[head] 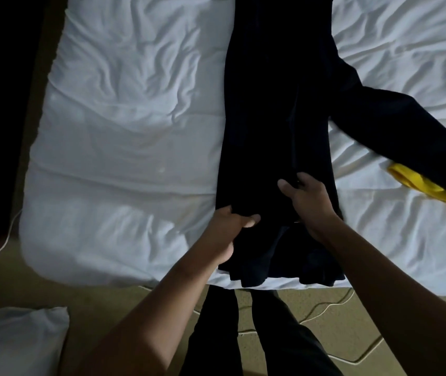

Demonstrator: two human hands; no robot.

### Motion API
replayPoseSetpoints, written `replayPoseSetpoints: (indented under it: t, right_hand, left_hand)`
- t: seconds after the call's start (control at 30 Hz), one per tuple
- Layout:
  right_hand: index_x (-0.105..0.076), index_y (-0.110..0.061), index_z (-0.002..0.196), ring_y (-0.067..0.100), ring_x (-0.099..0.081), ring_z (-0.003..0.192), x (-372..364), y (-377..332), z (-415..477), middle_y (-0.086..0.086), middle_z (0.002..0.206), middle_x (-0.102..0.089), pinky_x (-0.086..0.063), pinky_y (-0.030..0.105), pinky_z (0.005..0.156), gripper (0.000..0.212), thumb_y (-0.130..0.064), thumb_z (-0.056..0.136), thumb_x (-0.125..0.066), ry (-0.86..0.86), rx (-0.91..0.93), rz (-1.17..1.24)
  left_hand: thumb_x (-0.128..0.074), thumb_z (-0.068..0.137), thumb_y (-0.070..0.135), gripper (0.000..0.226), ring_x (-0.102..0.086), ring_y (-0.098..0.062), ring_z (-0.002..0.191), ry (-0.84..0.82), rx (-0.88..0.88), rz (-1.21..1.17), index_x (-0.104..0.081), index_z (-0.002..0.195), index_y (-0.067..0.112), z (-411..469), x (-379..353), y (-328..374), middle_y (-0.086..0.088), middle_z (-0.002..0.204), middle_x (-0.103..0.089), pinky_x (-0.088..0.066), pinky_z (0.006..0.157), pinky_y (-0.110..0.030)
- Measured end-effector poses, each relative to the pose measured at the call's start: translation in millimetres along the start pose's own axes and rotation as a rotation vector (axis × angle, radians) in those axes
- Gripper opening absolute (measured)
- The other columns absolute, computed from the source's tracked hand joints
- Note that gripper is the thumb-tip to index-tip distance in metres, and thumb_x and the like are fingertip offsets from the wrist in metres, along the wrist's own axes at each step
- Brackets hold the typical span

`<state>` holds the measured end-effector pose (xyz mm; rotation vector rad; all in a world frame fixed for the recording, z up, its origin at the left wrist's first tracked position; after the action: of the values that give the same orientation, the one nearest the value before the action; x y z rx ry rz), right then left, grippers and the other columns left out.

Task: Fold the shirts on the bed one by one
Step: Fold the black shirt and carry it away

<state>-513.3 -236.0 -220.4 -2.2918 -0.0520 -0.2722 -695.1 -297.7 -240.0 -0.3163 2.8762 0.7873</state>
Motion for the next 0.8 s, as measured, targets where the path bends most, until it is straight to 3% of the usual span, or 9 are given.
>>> replayPoseSetpoints:
  t: [0.13, 0.23, 0.37, 0.53, 0.67, 0.8]
  right_hand:
    - [-0.072, -0.015, 0.106, 0.023, -0.077, 0.086, -7, 4, -10, 0.004, 0.095, -0.079, -0.059, 0.033, 0.066, 0.021, -0.025, 0.089, -0.08, -0.116, -0.099, 0.139]
    - [-0.071, -0.016, 0.105, 0.022, -0.076, 0.091, 0, 10, -10, 0.004, 0.095, -0.078, -0.061, 0.036, 0.079, 0.014, -0.018, 0.093, -0.076, -0.058, -0.047, -0.014]
    - [-0.068, -0.019, 0.105, 0.018, -0.071, 0.093, 5, 24, -15, 0.0, 0.098, -0.074, -0.057, 0.035, 0.084, 0.017, -0.03, 0.094, -0.073, -0.047, -0.004, -0.216]
    - [-0.058, -0.014, 0.109, 0.027, -0.065, 0.099, 4, 34, -23, 0.003, 0.1, -0.065, -0.046, 0.031, 0.071, 0.025, -0.037, 0.101, -0.063, -0.081, 0.009, -0.484]
    - [-0.057, -0.021, 0.124, 0.033, -0.064, 0.104, 14, 16, -21, 0.004, 0.107, -0.067, -0.047, 0.039, 0.08, 0.043, -0.053, 0.096, -0.061, 0.082, 0.079, -0.77]
    - [-0.066, -0.021, 0.123, 0.025, -0.065, 0.107, 18, -12, 5, -0.007, 0.098, -0.066, -0.05, 0.038, 0.086, 0.04, -0.049, 0.095, -0.065, 0.173, 0.108, -0.614]
  left_hand:
    - [-0.07, 0.088, -0.01, 0.04, -0.074, -0.028, 0.106, -0.096, -0.032, -0.075, -0.069, 0.126, 0.002, 2, -8, 17, -0.016, 0.12, -0.076, -0.06, 0.093, -0.038]
    - [-0.068, 0.089, -0.012, 0.041, -0.074, -0.028, 0.105, -0.104, 0.048, -0.046, -0.068, 0.128, 0.001, 6, -4, 5, -0.016, 0.12, -0.075, -0.061, 0.086, -0.034]
    - [-0.064, 0.092, -0.012, 0.038, -0.072, -0.028, 0.103, -0.122, 0.081, 0.002, -0.066, 0.128, 0.001, 13, 6, -9, -0.011, 0.11, -0.074, -0.062, 0.082, -0.038]
    - [-0.072, 0.089, -0.006, 0.031, -0.076, -0.021, 0.093, -0.013, -0.04, 0.158, -0.071, 0.115, 0.012, 16, 10, -6, -0.003, 0.101, -0.079, -0.061, 0.077, -0.035]
    - [-0.082, 0.077, 0.005, 0.027, -0.077, -0.03, 0.096, 0.132, -0.193, 0.139, -0.076, 0.102, 0.011, 29, 14, 20, -0.008, 0.098, -0.08, -0.061, 0.092, -0.046]
    - [-0.084, 0.07, 0.022, 0.017, -0.076, -0.035, 0.095, 0.25, -0.289, 0.106, -0.081, 0.084, 0.013, 58, 20, 65, -0.011, 0.091, -0.08, -0.06, 0.095, -0.05]
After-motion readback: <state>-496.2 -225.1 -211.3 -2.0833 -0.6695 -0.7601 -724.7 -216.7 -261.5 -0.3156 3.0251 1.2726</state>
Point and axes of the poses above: each hand's wrist, its own z-axis towards the middle knuckle, its own x-axis out of the back of the hand, y = z × x, the point moved 7 cm from there along z, towards the middle knuckle
